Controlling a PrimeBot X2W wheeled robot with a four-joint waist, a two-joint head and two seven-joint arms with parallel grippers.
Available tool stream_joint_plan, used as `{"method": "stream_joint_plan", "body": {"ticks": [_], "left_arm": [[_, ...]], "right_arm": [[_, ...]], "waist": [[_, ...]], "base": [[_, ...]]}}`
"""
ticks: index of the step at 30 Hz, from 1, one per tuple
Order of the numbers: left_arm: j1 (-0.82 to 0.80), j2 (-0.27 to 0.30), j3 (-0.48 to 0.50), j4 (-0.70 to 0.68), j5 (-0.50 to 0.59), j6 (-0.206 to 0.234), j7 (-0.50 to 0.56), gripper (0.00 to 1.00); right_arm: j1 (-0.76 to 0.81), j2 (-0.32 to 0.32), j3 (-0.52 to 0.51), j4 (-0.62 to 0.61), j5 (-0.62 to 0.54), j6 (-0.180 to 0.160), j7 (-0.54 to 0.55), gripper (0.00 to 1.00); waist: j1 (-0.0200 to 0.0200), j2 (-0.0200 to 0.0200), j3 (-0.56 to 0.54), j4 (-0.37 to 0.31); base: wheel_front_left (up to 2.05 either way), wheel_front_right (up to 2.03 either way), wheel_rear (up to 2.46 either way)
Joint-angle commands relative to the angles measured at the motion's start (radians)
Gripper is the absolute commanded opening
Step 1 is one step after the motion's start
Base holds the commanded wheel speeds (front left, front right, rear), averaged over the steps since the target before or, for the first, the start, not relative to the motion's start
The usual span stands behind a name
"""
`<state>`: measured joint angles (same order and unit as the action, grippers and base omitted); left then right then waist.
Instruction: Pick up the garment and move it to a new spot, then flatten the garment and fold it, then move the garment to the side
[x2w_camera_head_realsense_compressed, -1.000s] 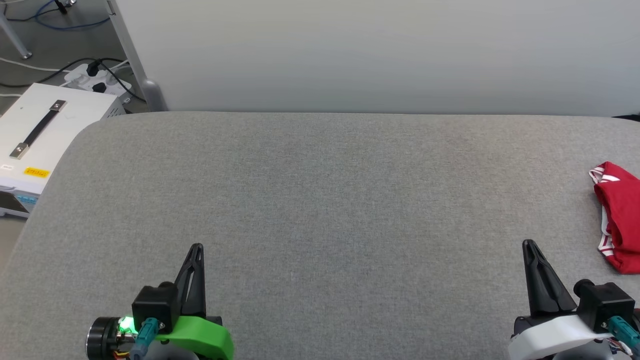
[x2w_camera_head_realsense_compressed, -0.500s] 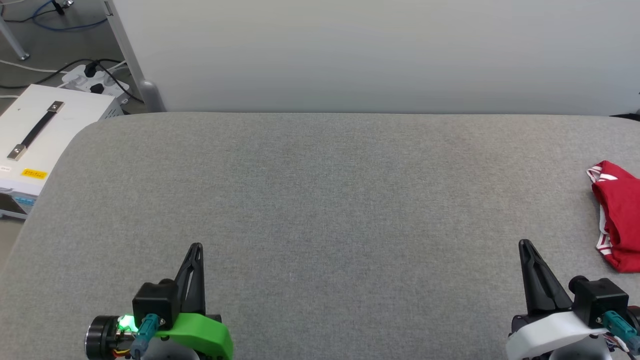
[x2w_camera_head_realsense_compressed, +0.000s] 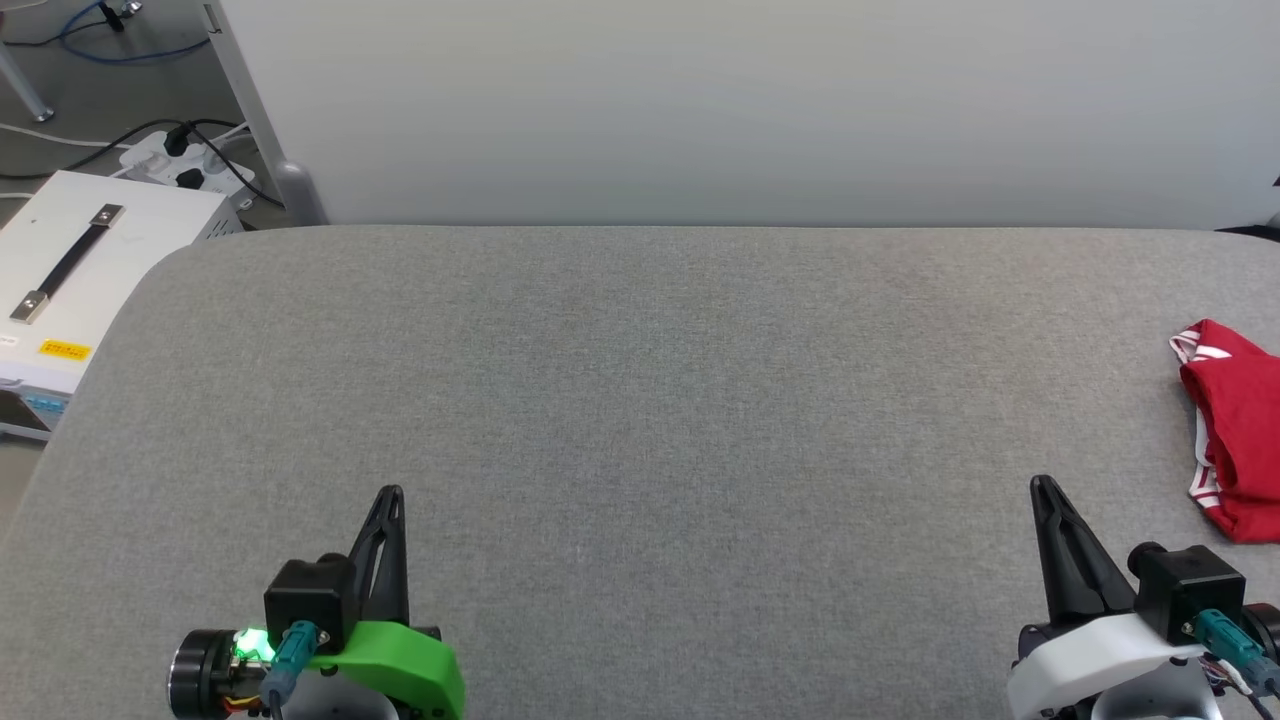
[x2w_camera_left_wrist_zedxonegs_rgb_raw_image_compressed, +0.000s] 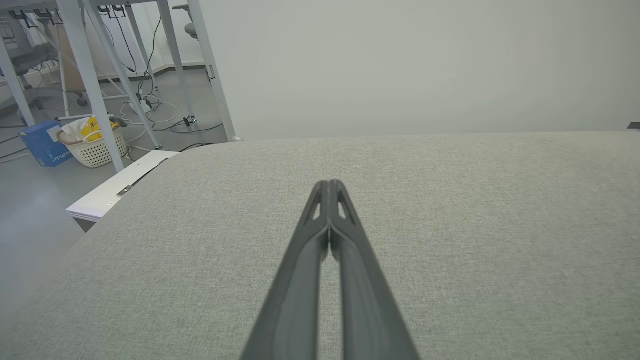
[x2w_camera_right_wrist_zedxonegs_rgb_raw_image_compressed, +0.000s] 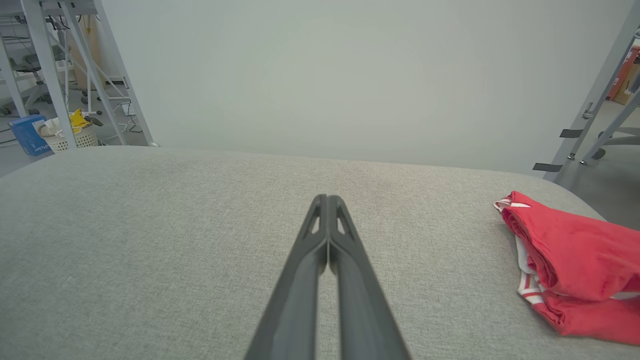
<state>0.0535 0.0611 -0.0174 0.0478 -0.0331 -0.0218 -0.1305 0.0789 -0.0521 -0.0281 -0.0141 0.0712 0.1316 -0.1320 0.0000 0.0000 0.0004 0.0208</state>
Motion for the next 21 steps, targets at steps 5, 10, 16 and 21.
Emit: {"method": "stream_joint_plan", "body": {"ticks": [5,10,16,21], "left_arm": [[-0.026,-0.006,0.006,-0.01,0.013,0.007,0.015,0.0],[-0.029,-0.006,0.007,-0.015,0.015,0.009,0.029,0.0],[-0.032,-0.007,0.008,-0.019,0.017,0.01,0.041,0.0],[-0.035,-0.007,0.009,-0.022,0.019,0.012,0.051,0.0]], "right_arm": [[-0.026,0.001,0.004,0.004,-0.017,-0.001,0.016,0.0],[-0.032,0.001,0.007,0.005,-0.024,-0.001,0.03,0.0],[-0.038,0.001,0.01,0.007,-0.029,-0.001,0.042,0.0],[-0.042,0.001,0.012,0.007,-0.034,-0.001,0.053,0.0]], "waist": [[0.0,0.0,0.0,-0.002],[0.0,0.0,0.0,-0.004],[0.0,0.0,0.0,-0.006],[0.0,0.0,0.0,-0.008]], "base": [[0.0,0.0,0.0],[0.0,0.0,0.0],[0.0,0.0,0.0],[0.0,0.0,0.0]]}}
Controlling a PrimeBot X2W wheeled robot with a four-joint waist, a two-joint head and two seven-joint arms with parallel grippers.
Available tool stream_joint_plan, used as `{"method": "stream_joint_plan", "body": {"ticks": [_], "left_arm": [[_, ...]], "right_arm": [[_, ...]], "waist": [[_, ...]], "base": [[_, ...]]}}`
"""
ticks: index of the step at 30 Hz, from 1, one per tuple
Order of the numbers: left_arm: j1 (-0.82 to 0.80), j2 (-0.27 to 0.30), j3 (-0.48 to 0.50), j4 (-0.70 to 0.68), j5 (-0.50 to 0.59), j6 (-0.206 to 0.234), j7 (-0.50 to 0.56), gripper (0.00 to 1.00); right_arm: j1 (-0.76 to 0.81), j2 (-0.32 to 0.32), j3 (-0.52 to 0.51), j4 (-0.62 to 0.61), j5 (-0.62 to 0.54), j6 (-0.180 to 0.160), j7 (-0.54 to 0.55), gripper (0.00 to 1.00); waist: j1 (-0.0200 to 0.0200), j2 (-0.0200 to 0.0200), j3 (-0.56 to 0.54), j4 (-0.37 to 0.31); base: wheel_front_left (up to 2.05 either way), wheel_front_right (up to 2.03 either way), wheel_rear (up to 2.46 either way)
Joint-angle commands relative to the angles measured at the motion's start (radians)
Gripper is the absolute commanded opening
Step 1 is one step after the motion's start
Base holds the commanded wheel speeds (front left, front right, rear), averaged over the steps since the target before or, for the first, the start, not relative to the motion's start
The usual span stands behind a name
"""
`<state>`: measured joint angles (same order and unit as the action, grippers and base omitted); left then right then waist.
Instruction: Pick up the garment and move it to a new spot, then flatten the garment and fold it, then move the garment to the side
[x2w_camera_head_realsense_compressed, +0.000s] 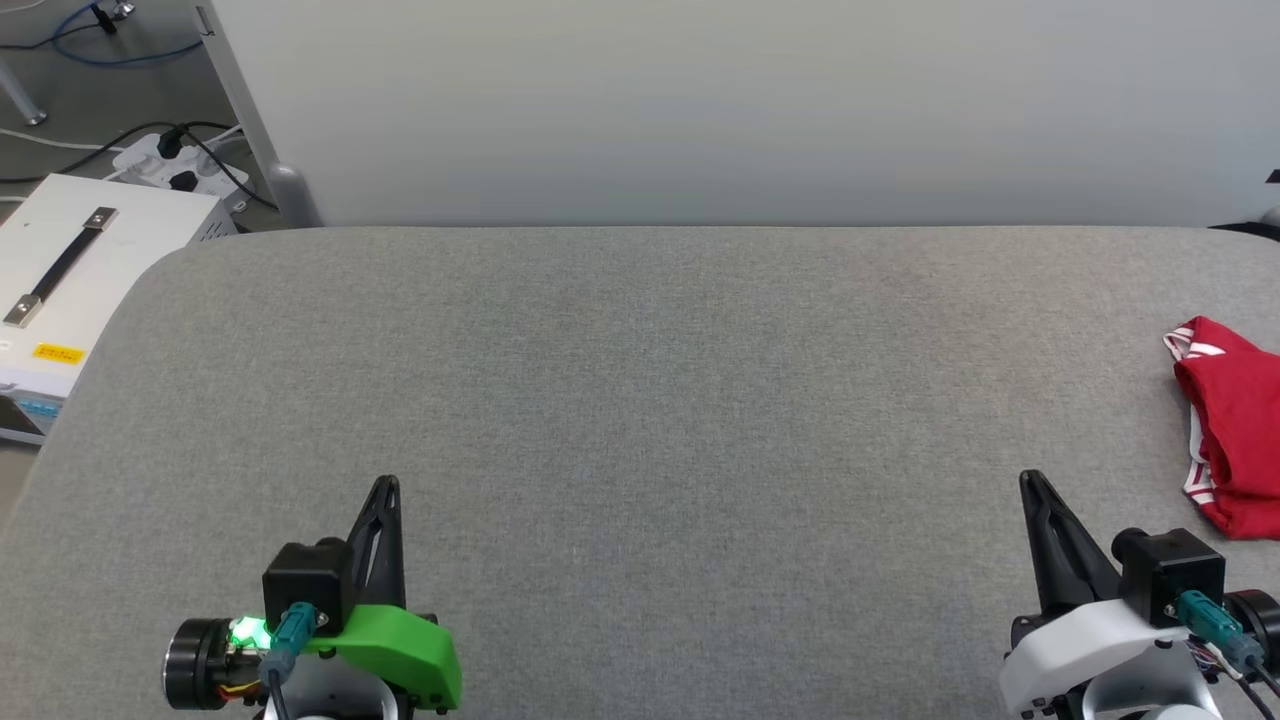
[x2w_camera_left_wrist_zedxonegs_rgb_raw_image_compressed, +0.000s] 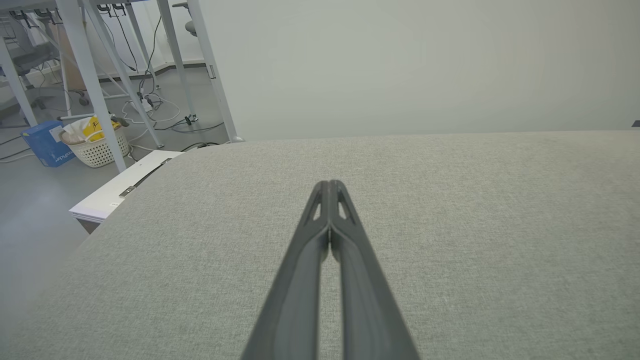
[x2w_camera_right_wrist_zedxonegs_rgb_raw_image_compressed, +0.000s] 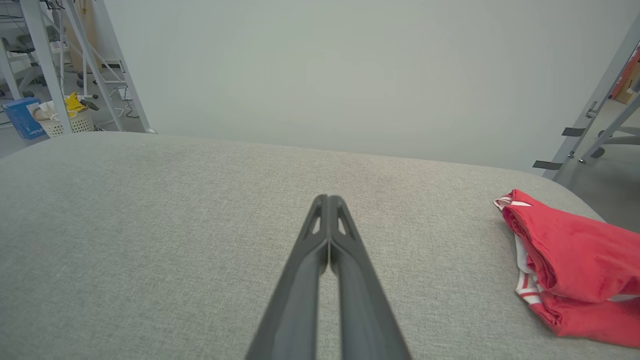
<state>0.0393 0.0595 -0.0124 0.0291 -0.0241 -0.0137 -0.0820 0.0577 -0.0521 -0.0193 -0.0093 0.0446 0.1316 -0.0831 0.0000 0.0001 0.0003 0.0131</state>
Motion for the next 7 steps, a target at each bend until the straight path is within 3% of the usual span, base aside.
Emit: {"method": "stream_joint_plan", "body": {"ticks": [1,7], "left_arm": [[-0.021,-0.006,0.005,-0.004,0.01,0.004,0.005,0.0],[-0.024,-0.006,0.006,-0.008,0.013,0.006,0.017,0.0]], "right_arm": [[-0.022,0.001,0.003,0.003,-0.009,-0.001,0.006,0.0],[-0.028,0.001,0.006,0.004,-0.014,-0.001,0.018,0.0]], "waist": [[0.0,-0.0001,0.0,0.0],[0.0,-0.0001,0.0,-0.002]], "base": [[0.0,0.0,0.0],[0.0,0.0,0.0]]}}
